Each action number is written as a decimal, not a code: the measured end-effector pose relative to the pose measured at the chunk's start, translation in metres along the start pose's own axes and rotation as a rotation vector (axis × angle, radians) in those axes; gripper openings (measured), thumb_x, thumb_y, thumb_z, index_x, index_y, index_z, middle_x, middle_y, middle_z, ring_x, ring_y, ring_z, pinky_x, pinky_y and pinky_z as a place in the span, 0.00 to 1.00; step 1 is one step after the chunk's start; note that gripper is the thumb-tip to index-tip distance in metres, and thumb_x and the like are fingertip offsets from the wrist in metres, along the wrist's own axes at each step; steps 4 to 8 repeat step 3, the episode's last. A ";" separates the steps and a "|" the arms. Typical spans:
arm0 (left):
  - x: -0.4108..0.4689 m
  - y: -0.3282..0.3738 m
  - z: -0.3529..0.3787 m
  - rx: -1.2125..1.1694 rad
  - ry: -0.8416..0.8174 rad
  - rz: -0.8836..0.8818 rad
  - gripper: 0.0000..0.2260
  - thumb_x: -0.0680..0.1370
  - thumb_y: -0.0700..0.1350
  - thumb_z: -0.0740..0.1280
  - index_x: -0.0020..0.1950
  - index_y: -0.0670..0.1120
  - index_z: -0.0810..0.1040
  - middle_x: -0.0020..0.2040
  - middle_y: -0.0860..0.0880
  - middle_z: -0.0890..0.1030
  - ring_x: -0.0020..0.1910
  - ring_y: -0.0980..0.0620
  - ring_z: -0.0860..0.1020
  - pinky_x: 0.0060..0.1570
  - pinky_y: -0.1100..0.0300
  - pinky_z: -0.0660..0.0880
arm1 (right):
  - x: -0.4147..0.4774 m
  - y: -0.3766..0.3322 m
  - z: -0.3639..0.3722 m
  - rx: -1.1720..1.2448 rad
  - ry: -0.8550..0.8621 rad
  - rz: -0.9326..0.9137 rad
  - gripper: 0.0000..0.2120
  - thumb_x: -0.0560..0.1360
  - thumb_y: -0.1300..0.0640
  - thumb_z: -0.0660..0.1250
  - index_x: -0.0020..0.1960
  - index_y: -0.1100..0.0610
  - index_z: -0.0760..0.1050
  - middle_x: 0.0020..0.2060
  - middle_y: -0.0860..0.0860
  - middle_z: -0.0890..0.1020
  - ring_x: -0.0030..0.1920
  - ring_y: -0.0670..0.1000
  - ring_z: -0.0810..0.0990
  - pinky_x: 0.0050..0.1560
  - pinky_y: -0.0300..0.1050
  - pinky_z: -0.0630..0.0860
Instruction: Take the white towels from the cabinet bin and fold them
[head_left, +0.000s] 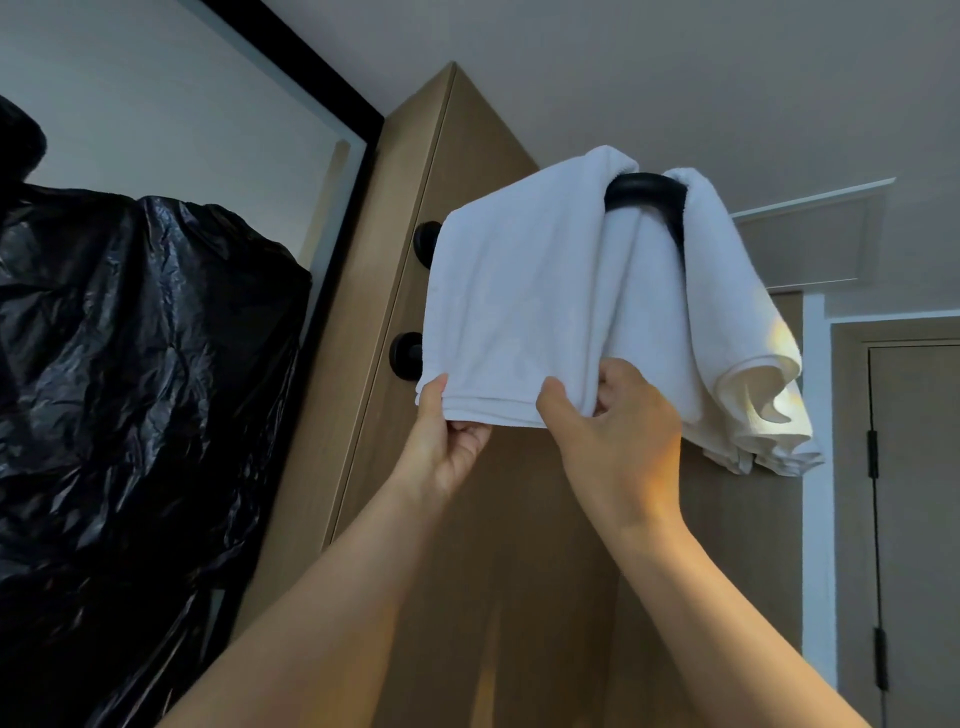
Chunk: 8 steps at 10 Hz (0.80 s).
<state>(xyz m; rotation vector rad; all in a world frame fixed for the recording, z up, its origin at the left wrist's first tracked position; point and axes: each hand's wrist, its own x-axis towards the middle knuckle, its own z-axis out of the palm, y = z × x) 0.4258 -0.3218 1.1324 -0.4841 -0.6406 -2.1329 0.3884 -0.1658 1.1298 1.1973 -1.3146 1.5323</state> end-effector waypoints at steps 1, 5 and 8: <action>0.000 0.011 -0.008 0.098 0.029 -0.076 0.18 0.79 0.46 0.67 0.67 0.41 0.74 0.58 0.43 0.82 0.57 0.48 0.81 0.56 0.52 0.79 | 0.001 0.000 -0.006 -0.046 -0.017 0.022 0.19 0.73 0.49 0.68 0.33 0.54 0.62 0.25 0.46 0.66 0.26 0.47 0.66 0.28 0.36 0.62; -0.020 0.030 -0.006 0.466 0.184 -0.224 0.26 0.75 0.61 0.66 0.64 0.44 0.74 0.53 0.45 0.78 0.49 0.48 0.78 0.45 0.53 0.78 | -0.005 -0.001 -0.023 -0.076 -0.127 0.075 0.22 0.73 0.39 0.67 0.32 0.56 0.71 0.27 0.53 0.79 0.33 0.53 0.79 0.38 0.50 0.77; -0.020 0.030 -0.006 0.466 0.184 -0.224 0.26 0.75 0.61 0.66 0.64 0.44 0.74 0.53 0.45 0.78 0.49 0.48 0.78 0.45 0.53 0.78 | -0.005 -0.001 -0.023 -0.076 -0.127 0.075 0.22 0.73 0.39 0.67 0.32 0.56 0.71 0.27 0.53 0.79 0.33 0.53 0.79 0.38 0.50 0.77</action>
